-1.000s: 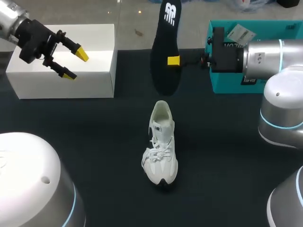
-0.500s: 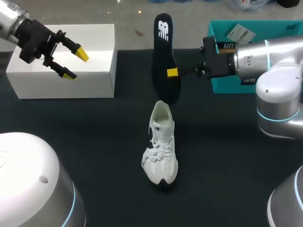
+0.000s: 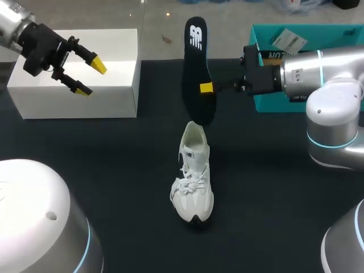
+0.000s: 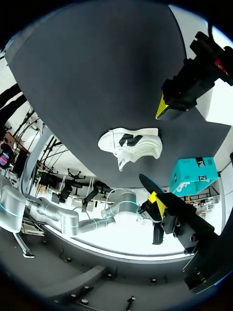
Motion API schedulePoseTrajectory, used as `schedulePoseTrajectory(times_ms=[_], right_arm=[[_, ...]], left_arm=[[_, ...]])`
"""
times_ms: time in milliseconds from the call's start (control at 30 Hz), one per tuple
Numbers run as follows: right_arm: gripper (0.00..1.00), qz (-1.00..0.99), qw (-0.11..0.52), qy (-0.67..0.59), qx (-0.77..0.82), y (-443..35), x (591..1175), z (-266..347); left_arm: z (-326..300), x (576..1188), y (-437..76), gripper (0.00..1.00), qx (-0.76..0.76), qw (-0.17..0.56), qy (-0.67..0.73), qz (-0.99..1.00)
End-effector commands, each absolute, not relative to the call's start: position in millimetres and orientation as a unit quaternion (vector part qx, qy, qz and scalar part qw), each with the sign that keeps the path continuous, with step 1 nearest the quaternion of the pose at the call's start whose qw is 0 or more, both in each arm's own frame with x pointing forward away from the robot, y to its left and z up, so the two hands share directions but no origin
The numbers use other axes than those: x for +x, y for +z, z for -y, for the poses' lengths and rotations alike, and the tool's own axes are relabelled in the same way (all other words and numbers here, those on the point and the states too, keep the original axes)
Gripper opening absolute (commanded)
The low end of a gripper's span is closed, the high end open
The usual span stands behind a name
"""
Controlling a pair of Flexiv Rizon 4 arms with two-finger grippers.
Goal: Take the shoe out of the shoebox, open the shoe tongue, remove and reinsert the insole, then place the shoe into the shoebox
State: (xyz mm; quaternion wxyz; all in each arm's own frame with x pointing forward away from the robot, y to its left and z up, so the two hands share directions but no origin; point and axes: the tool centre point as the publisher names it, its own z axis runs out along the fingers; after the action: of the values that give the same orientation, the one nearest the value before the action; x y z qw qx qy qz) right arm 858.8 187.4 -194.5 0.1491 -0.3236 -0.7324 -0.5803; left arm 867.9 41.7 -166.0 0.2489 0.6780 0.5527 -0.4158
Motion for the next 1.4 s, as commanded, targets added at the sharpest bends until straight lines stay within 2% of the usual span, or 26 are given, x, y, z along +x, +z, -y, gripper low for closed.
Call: schedulePoseTrajectory(times_ms=[33,200,467,1400], right_arm=[[0.00,0.691,0.150,-0.631,-0.318,-214.9,858.0,-193.4],[0.00,0.653,0.118,-0.677,-0.318,-239.6,859.0,-195.5],[0.00,0.658,0.108,-0.678,-0.308,-251.5,865.8,-203.7],[0.00,0.699,0.138,-0.634,-0.301,-289.0,851.5,-222.7]], left_arm=[[-41.9,868.5,-165.6,1.00,0.679,0.247,-0.415,-0.553],[-41.9,868.5,-165.6,1.00,0.679,0.247,-0.415,-0.553],[-41.9,868.5,-165.6,1.00,0.679,0.247,-0.415,-0.553],[-41.9,868.5,-165.6,1.00,0.679,0.247,-0.415,-0.553]])
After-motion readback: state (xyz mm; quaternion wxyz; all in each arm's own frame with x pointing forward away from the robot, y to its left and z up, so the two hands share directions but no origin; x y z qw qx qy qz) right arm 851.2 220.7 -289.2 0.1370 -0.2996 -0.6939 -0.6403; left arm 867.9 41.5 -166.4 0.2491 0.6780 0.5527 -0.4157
